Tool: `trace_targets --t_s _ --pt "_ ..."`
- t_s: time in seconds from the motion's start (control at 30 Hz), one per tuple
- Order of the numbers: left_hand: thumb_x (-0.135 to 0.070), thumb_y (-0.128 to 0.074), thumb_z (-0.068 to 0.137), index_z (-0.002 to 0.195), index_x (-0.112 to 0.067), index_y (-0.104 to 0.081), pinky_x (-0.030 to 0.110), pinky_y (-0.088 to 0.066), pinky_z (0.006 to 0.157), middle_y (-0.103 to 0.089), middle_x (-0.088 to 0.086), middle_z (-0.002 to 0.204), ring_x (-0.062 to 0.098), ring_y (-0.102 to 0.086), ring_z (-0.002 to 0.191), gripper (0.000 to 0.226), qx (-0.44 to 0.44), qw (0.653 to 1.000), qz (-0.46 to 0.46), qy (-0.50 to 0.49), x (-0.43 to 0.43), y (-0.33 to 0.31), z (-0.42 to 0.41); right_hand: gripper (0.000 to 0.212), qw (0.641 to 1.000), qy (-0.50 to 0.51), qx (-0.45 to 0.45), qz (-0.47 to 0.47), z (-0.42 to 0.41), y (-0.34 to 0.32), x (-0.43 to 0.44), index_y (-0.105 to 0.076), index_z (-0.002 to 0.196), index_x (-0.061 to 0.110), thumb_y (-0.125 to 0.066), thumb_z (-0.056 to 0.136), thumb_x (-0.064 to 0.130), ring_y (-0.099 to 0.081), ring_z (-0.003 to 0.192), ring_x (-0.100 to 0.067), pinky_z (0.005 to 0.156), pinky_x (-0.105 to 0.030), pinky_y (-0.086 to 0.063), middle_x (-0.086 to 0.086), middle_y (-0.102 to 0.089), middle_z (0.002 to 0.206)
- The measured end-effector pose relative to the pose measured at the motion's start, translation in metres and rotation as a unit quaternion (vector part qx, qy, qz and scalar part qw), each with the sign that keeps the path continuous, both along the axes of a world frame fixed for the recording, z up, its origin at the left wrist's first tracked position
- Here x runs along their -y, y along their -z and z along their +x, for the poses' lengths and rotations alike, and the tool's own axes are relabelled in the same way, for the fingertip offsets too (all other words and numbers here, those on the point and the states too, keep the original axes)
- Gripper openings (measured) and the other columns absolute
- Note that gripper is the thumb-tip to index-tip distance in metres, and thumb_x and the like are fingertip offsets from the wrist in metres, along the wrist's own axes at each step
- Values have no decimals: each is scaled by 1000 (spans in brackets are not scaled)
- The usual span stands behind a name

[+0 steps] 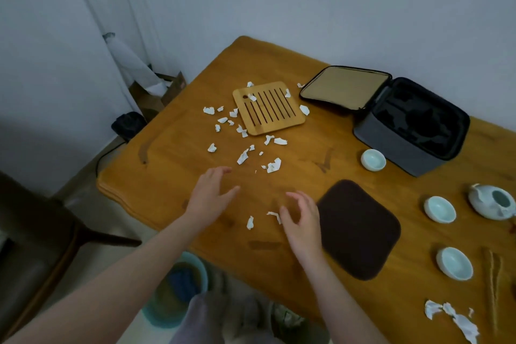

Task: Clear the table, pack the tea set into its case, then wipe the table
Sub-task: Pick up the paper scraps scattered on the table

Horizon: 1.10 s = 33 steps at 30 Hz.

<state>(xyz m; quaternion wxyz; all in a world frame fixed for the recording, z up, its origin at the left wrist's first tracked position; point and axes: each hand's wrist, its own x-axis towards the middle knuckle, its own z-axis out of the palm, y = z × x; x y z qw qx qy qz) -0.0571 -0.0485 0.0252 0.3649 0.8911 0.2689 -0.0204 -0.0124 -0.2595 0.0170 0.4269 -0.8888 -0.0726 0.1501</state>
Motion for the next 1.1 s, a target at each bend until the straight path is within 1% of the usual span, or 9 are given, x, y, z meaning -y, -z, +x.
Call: trace_targets --t_s 0.07,0.13,0.33,0.47,0.6,0.7,0.83,0.93,1.1 --pt "-54 -62 84 141 -36 -36 36 -31 113 -35 -8 147 12 -30 137 65 -40 980 107 164 -7 2 6 43 983 -47 89 -152 6 9 -1 -48 137 29 -57 95 35 -32 138 -11 108 -26 -30 7 -39 147" --pt "-62 -60 81 143 -39 -32 37 -27 115 -29 -8 149 14 -25 140 71 -67 937 166 301 -8 5 12 50 957 -56 143 -246 8 14 -3 -44 142 24 -57 95 34 -33 139 -16 111 -31 -33 1 -40 149" --pt "-52 -64 83 145 -46 -22 42 -24 115 -12 -5 157 20 -16 143 76 -56 825 196 526 -4 20 43 59 940 -48 101 -322 13 21 -12 -46 142 13 -43 97 51 -40 136 -18 111 -31 -34 -5 -45 148" --pt "-53 -62 85 146 -43 -24 40 -25 114 -19 -3 155 20 -19 143 72 -24 801 206 562 -8 31 59 72 941 -60 63 -327 11 18 -18 -40 146 14 -37 94 63 -33 141 -19 113 -31 -30 -4 -41 151" --pt "-53 -58 87 143 -37 -33 37 -24 114 -27 -7 149 15 -24 139 63 -2 824 186 535 -7 40 63 65 947 -64 55 -311 1 23 -22 -41 146 13 -53 94 50 -33 140 -19 112 -29 -31 -3 -40 150" --pt "-49 -62 86 137 -32 -46 30 -35 107 -38 -7 140 12 -36 131 57 29 871 144 470 -7 44 68 48 945 -44 94 -309 -1 35 -22 -65 123 9 -78 80 26 -58 120 -24 97 -34 -49 -7 -62 127" --pt "-45 -68 83 126 -27 -59 32 -44 99 -48 -4 130 15 -46 123 48 65 910 138 385 -21 51 77 26 950 1 164 -264 6 45 -25 -76 101 9 -81 76 11 -67 100 -24 84 -36 -57 -6 -72 105" --pt "-49 -68 81 125 -30 -59 43 -40 105 -45 1 139 23 -41 130 49 70 919 209 327 -33 51 80 16 954 15 179 -240 15 45 -32 -77 93 11 -80 77 10 -68 88 -19 77 -30 -56 -2 -72 96" --pt "-64 -69 72 142 -36 -38 52 -13 115 -17 10 158 33 -13 146 82 38 941 246 228 -49 53 79 15 965 -12 178 -189 20 44 -55 -77 96 12 -76 81 10 -69 89 -16 82 -29 -55 -1 -74 97"
